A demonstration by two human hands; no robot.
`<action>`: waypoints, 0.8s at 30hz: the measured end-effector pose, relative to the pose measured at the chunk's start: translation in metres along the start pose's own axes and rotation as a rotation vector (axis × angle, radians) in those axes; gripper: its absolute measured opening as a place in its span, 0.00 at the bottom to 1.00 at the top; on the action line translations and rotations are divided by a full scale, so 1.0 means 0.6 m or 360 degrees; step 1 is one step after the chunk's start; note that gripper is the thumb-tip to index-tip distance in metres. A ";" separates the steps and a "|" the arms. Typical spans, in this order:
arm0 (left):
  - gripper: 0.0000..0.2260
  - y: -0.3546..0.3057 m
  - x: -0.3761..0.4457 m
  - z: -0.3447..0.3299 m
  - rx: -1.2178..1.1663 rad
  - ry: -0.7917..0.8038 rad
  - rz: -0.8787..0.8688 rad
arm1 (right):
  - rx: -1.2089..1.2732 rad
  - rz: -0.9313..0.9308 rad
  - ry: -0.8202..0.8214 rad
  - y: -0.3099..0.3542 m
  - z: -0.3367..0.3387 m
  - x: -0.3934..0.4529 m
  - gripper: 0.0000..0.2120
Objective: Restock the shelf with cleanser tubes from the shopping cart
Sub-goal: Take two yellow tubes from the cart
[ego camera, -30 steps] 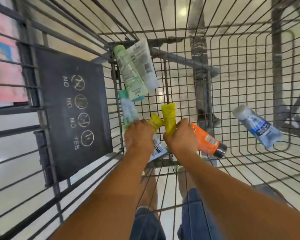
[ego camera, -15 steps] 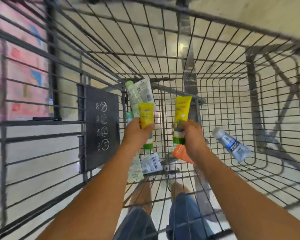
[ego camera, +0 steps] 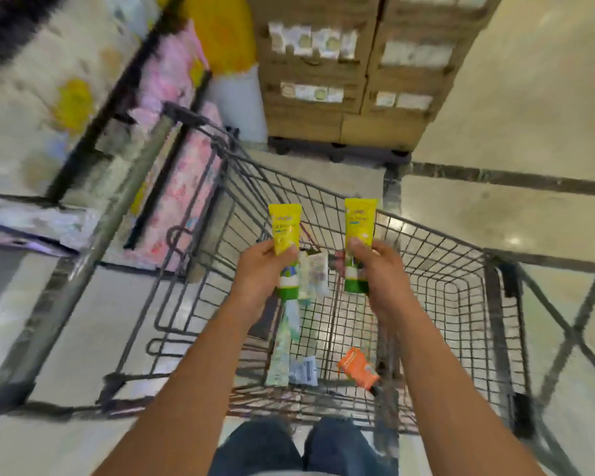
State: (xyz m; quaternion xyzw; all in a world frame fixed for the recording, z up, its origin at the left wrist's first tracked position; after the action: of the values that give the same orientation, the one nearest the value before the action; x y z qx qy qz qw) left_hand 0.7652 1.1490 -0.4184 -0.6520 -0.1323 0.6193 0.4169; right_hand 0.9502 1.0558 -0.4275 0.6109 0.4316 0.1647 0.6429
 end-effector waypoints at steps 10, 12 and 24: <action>0.06 -0.072 -0.261 0.155 -0.0432 -0.0282 -0.0219 | -0.0014 0.0158 0.0576 0.182 -0.147 -0.115 0.06; 0.07 -0.062 -0.316 0.194 -0.0503 -0.0401 -0.0253 | -0.0023 0.0134 0.0684 0.181 -0.189 -0.154 0.07; 0.10 0.173 -0.685 0.461 -0.0997 -0.1217 -0.0433 | -0.0149 0.0283 0.1470 0.154 -0.461 -0.515 0.06</action>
State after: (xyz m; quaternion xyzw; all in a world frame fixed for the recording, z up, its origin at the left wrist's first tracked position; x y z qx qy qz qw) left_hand 0.3945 0.9068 -0.1733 -0.4496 -0.5382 0.6843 0.2000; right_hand 0.5930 1.0234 -0.1996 0.4788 0.6105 0.4929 0.3939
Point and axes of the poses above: each hand's wrist, its own x-axis towards the middle knuckle, its own z-axis out of the back of the hand, y = z × x, the point moved 10 cm from there along x, towards the middle knuckle, and after that the axes turned 11 degrees about z, right-handed, at the moved point
